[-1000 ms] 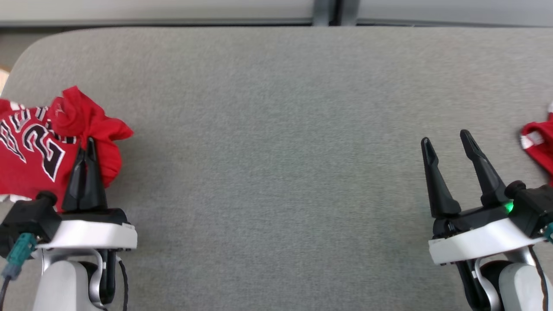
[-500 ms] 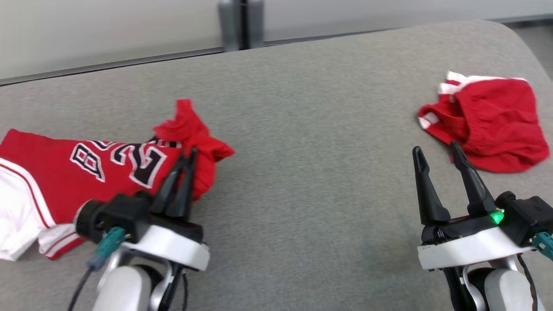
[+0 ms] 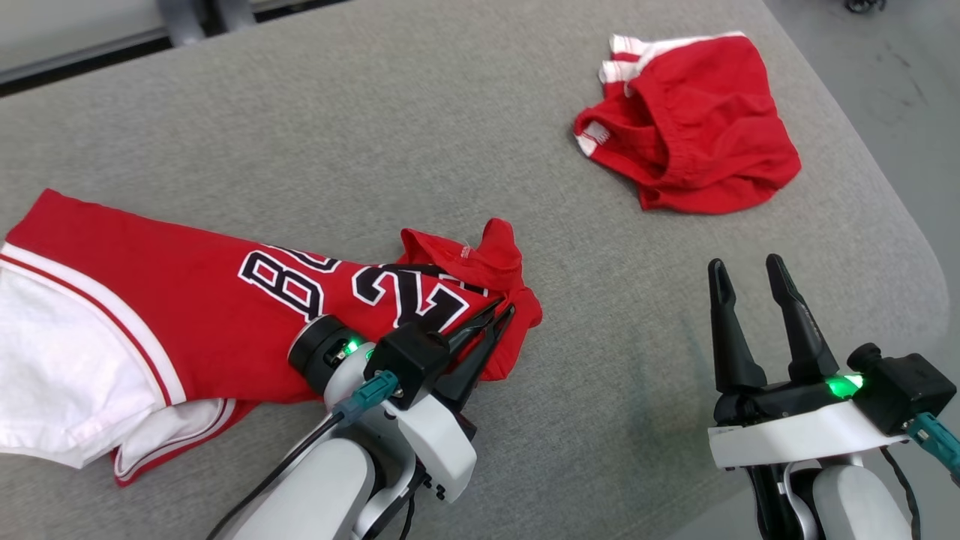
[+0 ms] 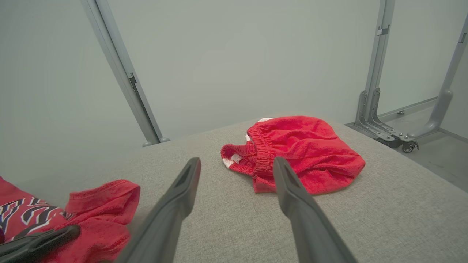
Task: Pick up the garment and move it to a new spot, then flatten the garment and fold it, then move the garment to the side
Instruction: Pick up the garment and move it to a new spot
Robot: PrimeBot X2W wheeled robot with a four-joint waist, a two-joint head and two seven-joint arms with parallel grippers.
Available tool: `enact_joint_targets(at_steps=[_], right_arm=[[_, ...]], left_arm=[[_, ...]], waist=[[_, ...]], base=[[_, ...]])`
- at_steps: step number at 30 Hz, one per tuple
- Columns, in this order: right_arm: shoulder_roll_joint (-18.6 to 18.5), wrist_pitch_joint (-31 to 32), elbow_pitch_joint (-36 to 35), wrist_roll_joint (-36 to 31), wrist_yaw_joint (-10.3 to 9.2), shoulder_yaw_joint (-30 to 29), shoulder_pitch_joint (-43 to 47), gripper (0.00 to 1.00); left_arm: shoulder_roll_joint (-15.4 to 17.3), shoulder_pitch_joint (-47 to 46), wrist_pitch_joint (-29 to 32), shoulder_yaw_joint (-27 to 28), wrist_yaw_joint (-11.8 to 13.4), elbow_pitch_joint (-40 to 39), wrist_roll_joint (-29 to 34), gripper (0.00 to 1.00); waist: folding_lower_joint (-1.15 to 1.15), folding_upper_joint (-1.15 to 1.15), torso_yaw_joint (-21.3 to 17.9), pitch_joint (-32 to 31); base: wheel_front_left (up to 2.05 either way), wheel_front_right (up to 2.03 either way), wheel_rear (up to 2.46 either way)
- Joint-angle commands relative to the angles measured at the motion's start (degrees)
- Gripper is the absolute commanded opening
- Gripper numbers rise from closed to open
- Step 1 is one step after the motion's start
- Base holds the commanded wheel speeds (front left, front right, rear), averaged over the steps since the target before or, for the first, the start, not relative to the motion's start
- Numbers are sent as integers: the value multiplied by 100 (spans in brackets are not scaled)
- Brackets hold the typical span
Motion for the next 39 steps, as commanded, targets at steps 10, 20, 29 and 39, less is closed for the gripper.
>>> enact_joint_targets(at_steps=[10,20,29,39], right_arm=[[3,-263,281,-87,0,-49,-256,100],[0,48,121,-463,-1,-261,-289,100],[-133,409,-157,-651,0,-403,-117,100],[-217,723,-291,-693,0,-520,247,100]], left_arm=[[159,-543,-468,-399,1,228,-139,100],[281,-307,-1112,412,453,65,-574,100],[718,215,-1442,1603,1053,-1,-877,100],[992,1147,-1485,2253,1214,-252,-971,100]], waist=[[0,0,67,220],[0,0,937,-236],[0,0,1709,-571],[0,0,2126,-1022]], base=[[0,0,0],[0,0,0],[0,0,0],[0,0,0]])
